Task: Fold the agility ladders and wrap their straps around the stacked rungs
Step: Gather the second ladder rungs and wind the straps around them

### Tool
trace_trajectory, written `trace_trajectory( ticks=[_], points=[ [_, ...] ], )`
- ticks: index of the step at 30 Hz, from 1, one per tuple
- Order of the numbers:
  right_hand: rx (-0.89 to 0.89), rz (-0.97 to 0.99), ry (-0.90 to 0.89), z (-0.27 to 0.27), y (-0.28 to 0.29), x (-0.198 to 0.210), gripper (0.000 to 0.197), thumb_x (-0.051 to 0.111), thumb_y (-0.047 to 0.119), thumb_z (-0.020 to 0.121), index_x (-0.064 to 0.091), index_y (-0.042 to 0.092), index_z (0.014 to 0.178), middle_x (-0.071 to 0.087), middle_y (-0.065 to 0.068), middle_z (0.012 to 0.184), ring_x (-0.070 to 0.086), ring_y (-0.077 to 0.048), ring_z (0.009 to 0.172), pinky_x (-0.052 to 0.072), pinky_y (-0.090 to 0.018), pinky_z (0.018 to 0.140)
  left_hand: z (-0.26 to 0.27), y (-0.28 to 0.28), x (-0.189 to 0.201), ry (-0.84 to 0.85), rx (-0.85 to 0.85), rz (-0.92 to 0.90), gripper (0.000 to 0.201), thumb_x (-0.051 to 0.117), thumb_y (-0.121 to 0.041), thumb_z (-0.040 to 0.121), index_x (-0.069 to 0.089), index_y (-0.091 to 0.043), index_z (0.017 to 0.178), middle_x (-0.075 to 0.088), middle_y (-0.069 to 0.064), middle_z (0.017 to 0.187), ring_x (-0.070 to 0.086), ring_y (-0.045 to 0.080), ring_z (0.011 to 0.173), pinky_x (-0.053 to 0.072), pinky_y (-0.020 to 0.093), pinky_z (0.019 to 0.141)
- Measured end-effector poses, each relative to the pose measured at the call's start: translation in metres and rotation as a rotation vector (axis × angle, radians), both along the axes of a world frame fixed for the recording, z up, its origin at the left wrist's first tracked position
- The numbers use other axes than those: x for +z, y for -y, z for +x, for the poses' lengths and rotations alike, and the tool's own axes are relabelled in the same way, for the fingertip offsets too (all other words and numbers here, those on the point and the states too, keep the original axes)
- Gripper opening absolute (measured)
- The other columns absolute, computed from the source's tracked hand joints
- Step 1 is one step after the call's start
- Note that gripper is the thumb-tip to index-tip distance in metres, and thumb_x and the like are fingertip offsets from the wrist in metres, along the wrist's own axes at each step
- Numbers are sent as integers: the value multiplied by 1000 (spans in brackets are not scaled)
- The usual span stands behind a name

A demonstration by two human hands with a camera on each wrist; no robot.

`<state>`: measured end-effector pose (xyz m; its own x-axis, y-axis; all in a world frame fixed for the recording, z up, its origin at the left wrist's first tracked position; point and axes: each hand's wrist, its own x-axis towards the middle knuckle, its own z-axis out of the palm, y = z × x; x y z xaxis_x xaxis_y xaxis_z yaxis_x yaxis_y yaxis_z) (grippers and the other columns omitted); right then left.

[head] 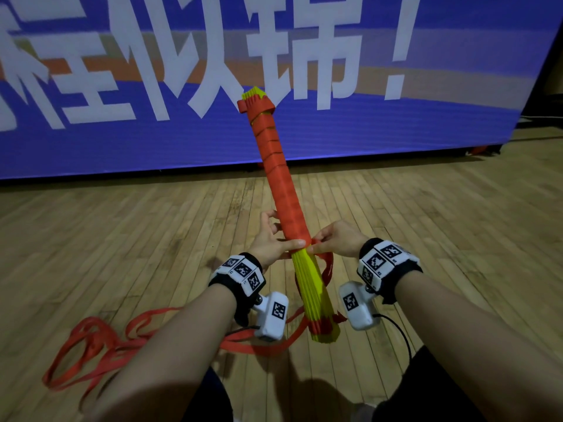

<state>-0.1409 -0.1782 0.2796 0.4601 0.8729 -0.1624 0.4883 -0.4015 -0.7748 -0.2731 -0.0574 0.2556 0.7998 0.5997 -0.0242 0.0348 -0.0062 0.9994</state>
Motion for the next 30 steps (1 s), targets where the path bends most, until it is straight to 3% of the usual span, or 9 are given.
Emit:
trace_trajectory(
  ticks=[4, 7, 9, 14, 18, 21, 24, 27, 30],
  points=[
    [6, -42, 33, -5, -2, 1, 39, 76, 35, 77, 70, 1, 96, 64, 1, 70, 59, -9, 74, 44, -18, 70, 2, 1, -1, 25, 53, 12, 67, 78, -1, 73, 30, -28, 110, 55, 8, 118, 66, 27, 96, 59, 43, 72],
    [-6, -59, 99, -7, -4, 0, 31, 77, 37, 75, 68, 9, 84, 62, 2, 72, 57, -7, 69, 43, -19, 63, 3, 2, 1, 11, 81, 10, 74, 80, -2, 71, 29, -24, 121, 55, 3, 114, 65, 25, 99, 59, 39, 70],
    [-3, -56, 121, -9, -4, 0, 29, 77, 36, 76, 68, 9, 85, 61, 3, 71, 55, -6, 66, 43, -18, 60, 4, 1, 1, 3, 81, 19, 77, 81, -3, 69, 34, -16, 129, 55, 6, 120, 65, 25, 101, 59, 37, 69],
    [37, -18, 76, -3, -2, 2, 31, 75, 31, 79, 71, 3, 92, 70, -10, 88, 63, -15, 81, 50, -30, 82, 0, -5, 4, 24, -1, -94, 76, 74, 3, 76, 37, -15, 139, 57, 12, 125, 66, 24, 100, 59, 37, 73],
    [67, 0, 1, -1, 2, 3, 18, 73, 25, 81, 71, 10, 89, 70, -5, 87, 64, -17, 88, 49, -31, 88, -2, -6, 5, 18, -111, -127, 74, 66, 9, 80, 34, -22, 139, 65, 14, 113, 68, 22, 95, 57, 35, 79],
    [88, -8, -7, -2, 3, 2, 6, 72, 24, 82, 69, 20, 83, 70, -3, 88, 64, -16, 89, 49, -33, 92, -2, -4, 5, 12, -90, -98, 74, 69, 8, 78, 35, -19, 139, 65, 12, 113, 68, 20, 94, 57, 33, 75],
    [64, 14, -40, 0, 4, 4, 20, 73, 23, 81, 72, 11, 97, 72, -11, 99, 66, -22, 98, 48, -36, 96, -2, -3, 7, 17, -58, -90, 71, 71, 5, 78, 38, -15, 137, 64, 7, 112, 69, 16, 92, 57, 30, 72],
    [38, 9, -51, 0, 4, 4, 27, 73, 22, 81, 71, 8, 104, 72, -8, 99, 66, -18, 97, 47, -31, 95, -2, 0, 7, 22, -40, -91, 69, 71, 6, 77, 41, -13, 136, 62, 4, 112, 68, 16, 92, 58, 33, 75],
    [16, 4, -12, -3, 2, 2, 16, 72, 22, 82, 72, 9, 92, 71, -3, 85, 65, -14, 84, 49, -27, 85, -1, 2, 5, 45, 8, -86, 68, 72, 9, 75, 41, -16, 130, 55, 11, 119, 67, 18, 90, 59, 33, 71]
  ],
)
